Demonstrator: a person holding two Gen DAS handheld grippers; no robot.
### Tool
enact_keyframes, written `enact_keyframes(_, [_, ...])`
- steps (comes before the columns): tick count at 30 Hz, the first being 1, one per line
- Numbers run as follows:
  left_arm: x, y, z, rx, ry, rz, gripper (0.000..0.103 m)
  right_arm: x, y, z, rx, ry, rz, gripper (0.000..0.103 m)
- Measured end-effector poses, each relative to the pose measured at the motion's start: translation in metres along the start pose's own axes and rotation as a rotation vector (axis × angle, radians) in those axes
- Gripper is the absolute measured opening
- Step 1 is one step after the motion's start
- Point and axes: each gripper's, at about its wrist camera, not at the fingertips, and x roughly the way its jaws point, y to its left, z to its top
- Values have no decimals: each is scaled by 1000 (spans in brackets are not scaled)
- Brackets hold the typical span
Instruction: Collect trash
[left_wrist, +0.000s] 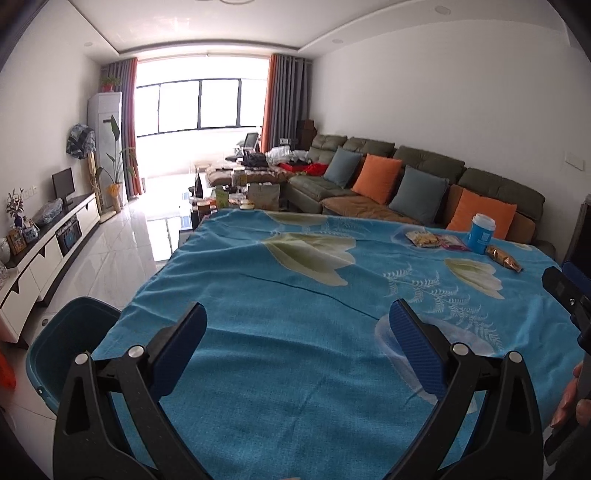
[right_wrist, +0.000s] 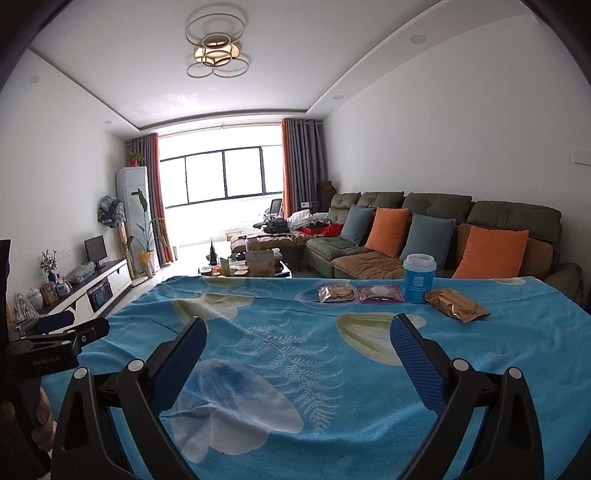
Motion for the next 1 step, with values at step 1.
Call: enact_keyframes(1, [12, 2, 4, -1, 41, -13, 97, 0, 0, 0, 0, 0, 0, 96])
